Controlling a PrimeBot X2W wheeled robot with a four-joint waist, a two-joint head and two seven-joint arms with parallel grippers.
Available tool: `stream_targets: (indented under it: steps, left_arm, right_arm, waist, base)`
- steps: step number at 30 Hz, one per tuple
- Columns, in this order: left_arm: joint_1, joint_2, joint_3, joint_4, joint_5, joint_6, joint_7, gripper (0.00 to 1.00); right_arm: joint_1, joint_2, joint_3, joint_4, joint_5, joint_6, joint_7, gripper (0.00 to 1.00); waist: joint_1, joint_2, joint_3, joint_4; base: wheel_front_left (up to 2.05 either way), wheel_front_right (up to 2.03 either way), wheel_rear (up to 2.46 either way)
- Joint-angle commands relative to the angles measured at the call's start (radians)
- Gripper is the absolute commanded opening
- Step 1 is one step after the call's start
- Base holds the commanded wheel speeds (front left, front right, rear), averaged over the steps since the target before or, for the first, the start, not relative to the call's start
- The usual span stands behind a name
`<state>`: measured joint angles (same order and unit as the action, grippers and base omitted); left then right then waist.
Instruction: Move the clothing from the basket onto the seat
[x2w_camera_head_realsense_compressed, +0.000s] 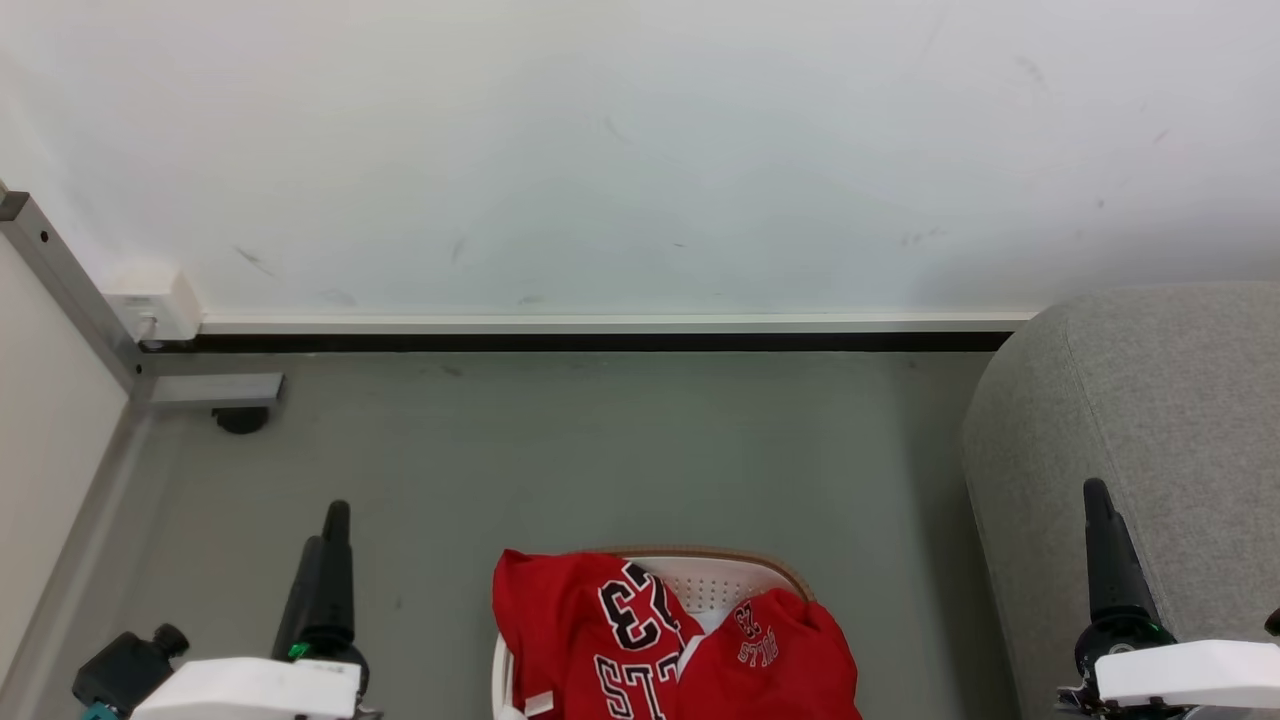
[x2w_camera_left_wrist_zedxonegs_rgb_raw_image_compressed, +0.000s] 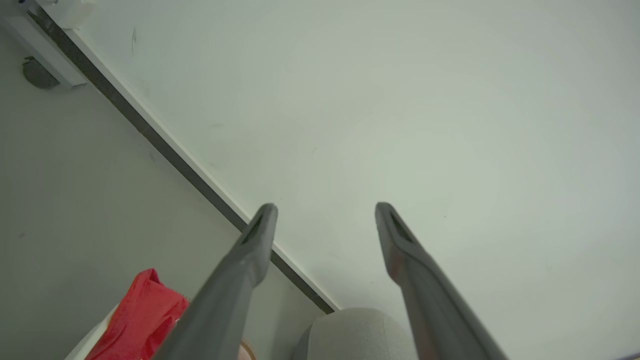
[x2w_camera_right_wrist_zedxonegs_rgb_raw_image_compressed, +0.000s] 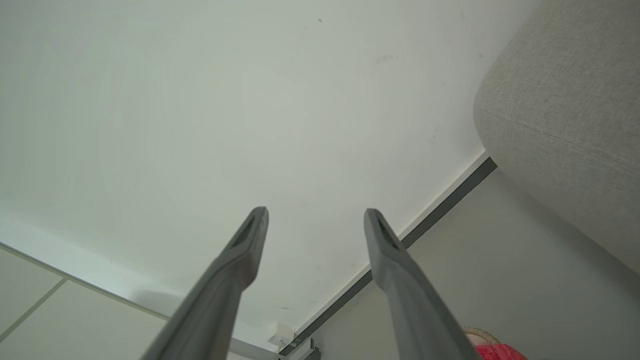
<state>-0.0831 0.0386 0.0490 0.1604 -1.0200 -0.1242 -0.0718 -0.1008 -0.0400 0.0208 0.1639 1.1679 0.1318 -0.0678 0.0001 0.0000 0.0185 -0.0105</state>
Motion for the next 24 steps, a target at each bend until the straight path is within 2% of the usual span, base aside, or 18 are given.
stream_targets:
  steps: [1,15,19,24]
  left_arm:
    - [-0.020,0.009,-0.001,-0.015,0.044,-0.005,-0.007,1.00]
    - [-0.015,0.011,-0.036,-0.030,0.366,0.025,-0.051,1.00]
    - [-0.010,0.011,-0.045,-0.018,0.435,0.050,-0.062,1.00]
    - [-0.011,0.012,-0.058,-0.012,0.489,0.061,-0.073,1.00]
  right_arm:
    - [-0.027,-0.010,0.001,-0.017,-0.047,-0.001,-0.010,1.00]
    - [-0.032,-0.011,0.010,-0.004,-0.343,-0.001,-0.054,1.00]
    - [-0.032,-0.012,0.022,0.005,-0.415,-0.001,-0.066,1.00]
    - [-0.031,-0.012,0.037,0.014,-0.492,-0.001,-0.077,1.00]
  waist:
    - [-0.0001,0.0000,0.001,0.000]
    - [-0.0001,0.0000,0.005,-0.005]
    - [-0.0001,0.0000,0.003,-0.006]
    - [-0.0001,0.0000,0.003,-0.006]
  base:
    - [0.00,0.00,0.00]
    - [0.00,0.00,0.00]
    - [0.00,0.00,0.00]
    - [0.00,0.00,0.00]
